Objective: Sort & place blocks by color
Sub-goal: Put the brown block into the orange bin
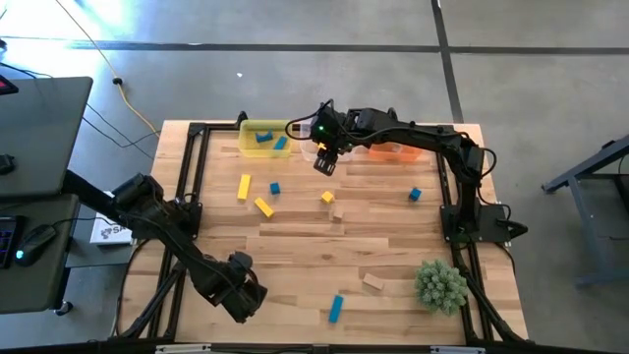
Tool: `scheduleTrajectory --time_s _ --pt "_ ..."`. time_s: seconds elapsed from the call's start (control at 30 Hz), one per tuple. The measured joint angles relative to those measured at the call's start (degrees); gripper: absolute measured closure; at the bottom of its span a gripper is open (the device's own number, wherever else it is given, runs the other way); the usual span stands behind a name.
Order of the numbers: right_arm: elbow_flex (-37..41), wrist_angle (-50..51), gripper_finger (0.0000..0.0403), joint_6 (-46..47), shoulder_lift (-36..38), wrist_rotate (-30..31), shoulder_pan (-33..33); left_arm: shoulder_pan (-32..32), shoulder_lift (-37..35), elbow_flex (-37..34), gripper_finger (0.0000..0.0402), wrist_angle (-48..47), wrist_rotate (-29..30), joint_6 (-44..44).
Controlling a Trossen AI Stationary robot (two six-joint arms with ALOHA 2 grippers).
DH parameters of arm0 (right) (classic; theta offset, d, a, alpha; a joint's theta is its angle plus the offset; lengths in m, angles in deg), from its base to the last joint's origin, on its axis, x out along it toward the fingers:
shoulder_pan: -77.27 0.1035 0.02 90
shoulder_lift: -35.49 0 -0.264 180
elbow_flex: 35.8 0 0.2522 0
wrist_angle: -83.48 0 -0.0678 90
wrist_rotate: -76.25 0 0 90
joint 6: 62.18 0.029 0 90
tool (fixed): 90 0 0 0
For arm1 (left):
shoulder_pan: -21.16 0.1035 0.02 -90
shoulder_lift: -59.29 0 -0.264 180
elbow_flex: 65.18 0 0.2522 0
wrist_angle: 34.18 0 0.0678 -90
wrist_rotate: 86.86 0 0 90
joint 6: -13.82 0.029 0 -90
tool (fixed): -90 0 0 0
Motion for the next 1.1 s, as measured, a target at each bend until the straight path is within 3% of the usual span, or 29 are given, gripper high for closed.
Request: scheduleTrajectory --time_s 0.53,0.9,1.1 --pt "0.0 0.1 0.0231 0.0 0.0 0.0 0.0 0.0 5.4 0.0 0.0207 3.0 -3.7 1.7" --pt "0.0 0.1 0.0231 0.0 0.0 0.0 0.0 0.0 6.3 0.1 0.0291 3.5 -3.5 5.6" --pt "0.0 0.1 0.0231 0.0 0.0 0.0 0.0 0.0 5.3 0.0 0.0292 4.2 -2.8 7.1"
